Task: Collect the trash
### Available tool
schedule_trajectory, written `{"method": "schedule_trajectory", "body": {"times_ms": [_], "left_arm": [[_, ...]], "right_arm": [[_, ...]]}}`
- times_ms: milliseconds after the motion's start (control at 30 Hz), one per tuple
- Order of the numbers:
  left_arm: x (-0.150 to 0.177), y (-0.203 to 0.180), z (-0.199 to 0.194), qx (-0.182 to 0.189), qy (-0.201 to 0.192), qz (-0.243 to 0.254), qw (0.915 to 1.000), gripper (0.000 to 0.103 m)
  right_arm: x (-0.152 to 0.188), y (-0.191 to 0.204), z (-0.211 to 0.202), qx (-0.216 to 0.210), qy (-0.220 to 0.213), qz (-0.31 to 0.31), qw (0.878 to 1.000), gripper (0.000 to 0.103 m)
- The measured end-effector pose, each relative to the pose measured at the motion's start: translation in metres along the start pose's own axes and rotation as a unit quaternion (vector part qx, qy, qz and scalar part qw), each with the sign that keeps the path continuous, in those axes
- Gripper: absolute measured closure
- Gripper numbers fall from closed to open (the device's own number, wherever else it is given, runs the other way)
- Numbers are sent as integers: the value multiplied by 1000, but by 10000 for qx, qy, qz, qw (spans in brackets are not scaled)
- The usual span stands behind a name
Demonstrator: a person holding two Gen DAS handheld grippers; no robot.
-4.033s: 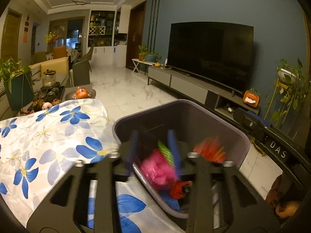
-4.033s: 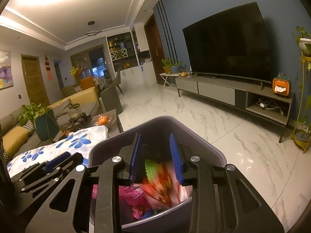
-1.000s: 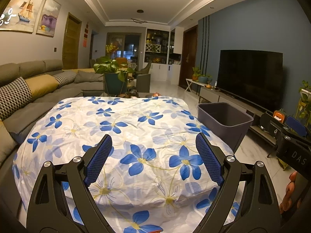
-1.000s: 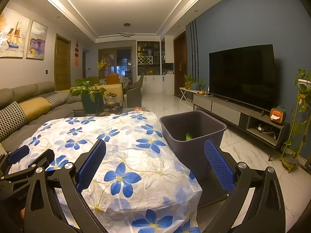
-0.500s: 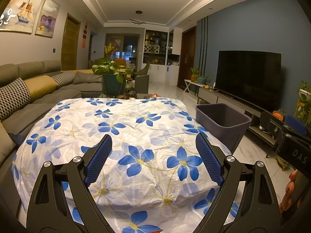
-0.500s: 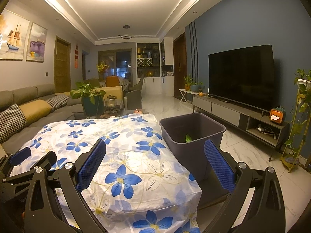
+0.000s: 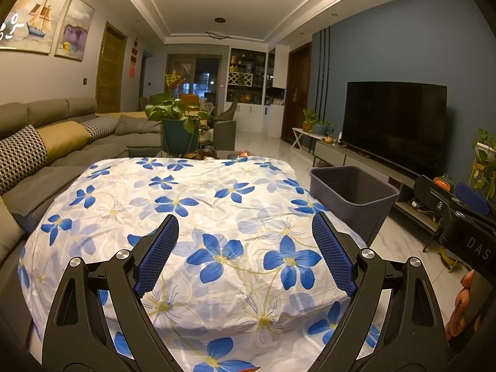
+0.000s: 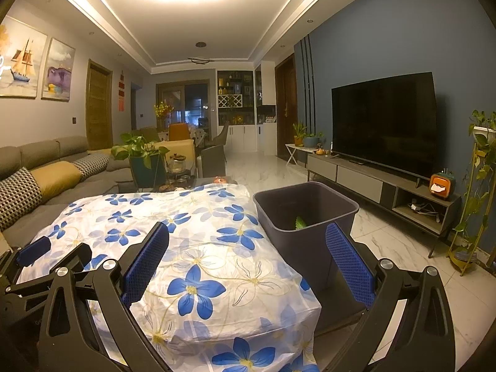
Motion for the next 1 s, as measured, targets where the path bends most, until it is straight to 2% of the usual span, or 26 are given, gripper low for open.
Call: {"method": "schedule_trajectory", "body": {"times_ms": [1000], "left_arm": [[-3, -1, -1, 41, -18, 5, 10000, 17]], "right_arm": [[-1, -1, -1, -8, -25, 25, 10000, 6]]}}
Point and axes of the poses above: each gripper's, at about its wrist camera, not at the fingertips, and z roughly the way its jaws point, y to its left, x to its underside, the point moved 8 cm from there along z, roughly the way its jaws point, and after that the axes turned 7 degrees about y, right-handed, at the moved point
